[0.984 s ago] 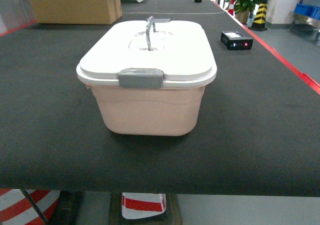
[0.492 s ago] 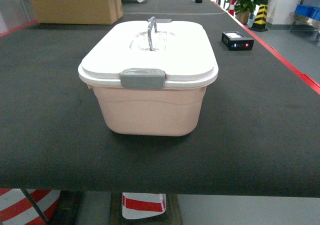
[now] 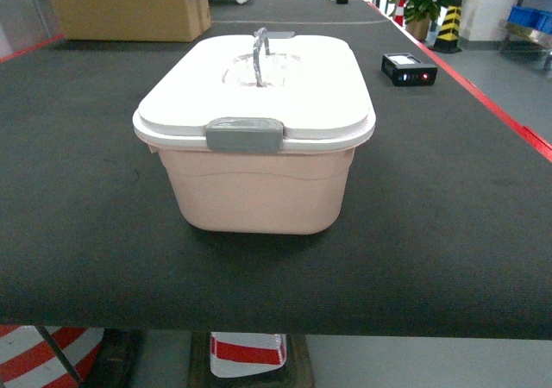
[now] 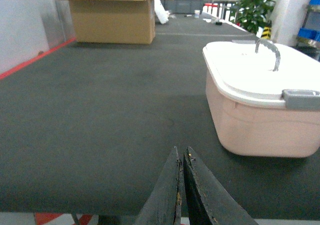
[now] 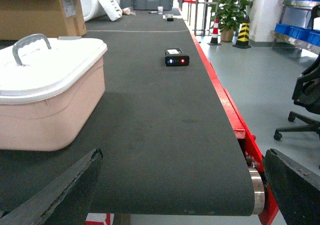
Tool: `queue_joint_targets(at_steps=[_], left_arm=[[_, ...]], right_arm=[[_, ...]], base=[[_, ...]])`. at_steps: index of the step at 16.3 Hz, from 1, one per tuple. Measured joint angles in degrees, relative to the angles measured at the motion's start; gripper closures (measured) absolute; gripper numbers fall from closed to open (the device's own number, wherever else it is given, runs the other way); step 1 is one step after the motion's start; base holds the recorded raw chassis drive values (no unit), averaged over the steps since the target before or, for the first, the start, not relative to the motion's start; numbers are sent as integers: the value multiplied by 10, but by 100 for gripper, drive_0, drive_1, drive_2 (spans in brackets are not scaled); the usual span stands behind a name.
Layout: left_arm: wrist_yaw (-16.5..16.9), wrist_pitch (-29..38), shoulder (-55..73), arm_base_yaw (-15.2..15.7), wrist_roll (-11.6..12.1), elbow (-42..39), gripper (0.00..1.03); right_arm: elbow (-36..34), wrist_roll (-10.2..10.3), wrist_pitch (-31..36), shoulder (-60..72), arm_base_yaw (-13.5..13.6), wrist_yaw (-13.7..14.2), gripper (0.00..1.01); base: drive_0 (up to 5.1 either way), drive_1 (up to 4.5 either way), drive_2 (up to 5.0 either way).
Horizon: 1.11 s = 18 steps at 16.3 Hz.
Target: Pick capacitor and pack into box
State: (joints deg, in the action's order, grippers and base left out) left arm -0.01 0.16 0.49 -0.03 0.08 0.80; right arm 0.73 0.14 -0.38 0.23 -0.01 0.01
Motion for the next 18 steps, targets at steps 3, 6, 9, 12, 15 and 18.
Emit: queue_joint_targets(at_steps=[3,6,9,12,15,18], left_arm=[[-1,-4,0,0,0,0,101],[0,-4,0,0,0,0,79],[0,-4,0,0,0,0,48],[0,-4,0,0,0,0,20],[0,-4,0,0,-1,0,6],[0,-4,0,0,0,0,5]], right_arm=[[0,0,1,0,0,0,3],[0,0,1,0,0,0,3],[0,0,1,0,0,0,3],[0,0,1,0,0,0,3],[0,0,1,0,0,0,3],[0,0,1,0,0,0,3]], base=[[0,0,0],[0,0,0],[0,0,0],[0,0,0],[0,0,0],[0,0,0]])
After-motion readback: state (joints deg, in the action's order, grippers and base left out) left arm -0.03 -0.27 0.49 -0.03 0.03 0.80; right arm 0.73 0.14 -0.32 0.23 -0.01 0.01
